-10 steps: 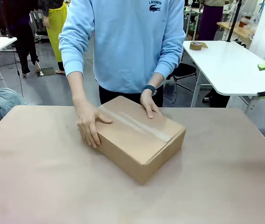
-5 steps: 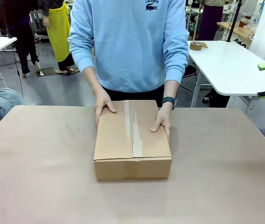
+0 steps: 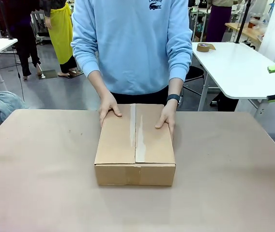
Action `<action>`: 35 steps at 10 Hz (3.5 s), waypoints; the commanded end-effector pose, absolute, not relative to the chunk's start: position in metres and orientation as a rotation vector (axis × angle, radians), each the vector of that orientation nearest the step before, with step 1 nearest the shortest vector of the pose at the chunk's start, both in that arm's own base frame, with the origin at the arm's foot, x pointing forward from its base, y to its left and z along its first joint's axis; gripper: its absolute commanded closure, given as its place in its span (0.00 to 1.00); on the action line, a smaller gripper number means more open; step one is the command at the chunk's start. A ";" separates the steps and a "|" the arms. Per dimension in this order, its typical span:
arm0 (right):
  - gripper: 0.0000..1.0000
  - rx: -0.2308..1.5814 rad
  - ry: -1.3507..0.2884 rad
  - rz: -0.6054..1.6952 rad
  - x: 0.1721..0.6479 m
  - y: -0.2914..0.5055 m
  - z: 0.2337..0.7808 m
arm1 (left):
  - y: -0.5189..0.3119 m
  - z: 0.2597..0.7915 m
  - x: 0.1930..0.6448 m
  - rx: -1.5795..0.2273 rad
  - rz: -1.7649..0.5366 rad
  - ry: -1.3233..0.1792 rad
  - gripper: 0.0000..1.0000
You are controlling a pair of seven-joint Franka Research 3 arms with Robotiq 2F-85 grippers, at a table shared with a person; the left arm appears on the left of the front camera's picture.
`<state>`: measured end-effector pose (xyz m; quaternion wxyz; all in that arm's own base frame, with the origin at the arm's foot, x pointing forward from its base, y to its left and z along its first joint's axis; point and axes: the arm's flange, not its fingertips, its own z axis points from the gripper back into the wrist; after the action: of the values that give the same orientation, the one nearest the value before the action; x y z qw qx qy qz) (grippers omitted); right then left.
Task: Pack the gift set into the box.
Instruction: Press and hold the closed box until the human finishes sealing it.
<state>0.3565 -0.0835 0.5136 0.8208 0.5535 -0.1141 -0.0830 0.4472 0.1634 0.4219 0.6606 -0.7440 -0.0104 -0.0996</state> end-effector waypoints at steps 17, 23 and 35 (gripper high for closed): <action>0.00 0.962 -0.943 1.560 0.472 0.222 0.382 | -0.185 0.360 0.440 -1.083 -1.501 -0.986 0.00; 0.00 0.952 -0.899 1.413 0.479 0.209 0.336 | -0.203 0.315 0.460 -1.129 -1.430 -0.931 0.00; 0.00 0.948 -0.859 1.396 0.477 0.200 0.308 | -0.192 0.294 0.477 -1.062 -1.365 -0.953 0.00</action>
<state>0.4771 0.1981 0.3082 0.5904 0.4098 -0.3648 0.5919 0.4785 -0.1938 0.2965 0.5499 -0.4448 -0.4049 -0.5795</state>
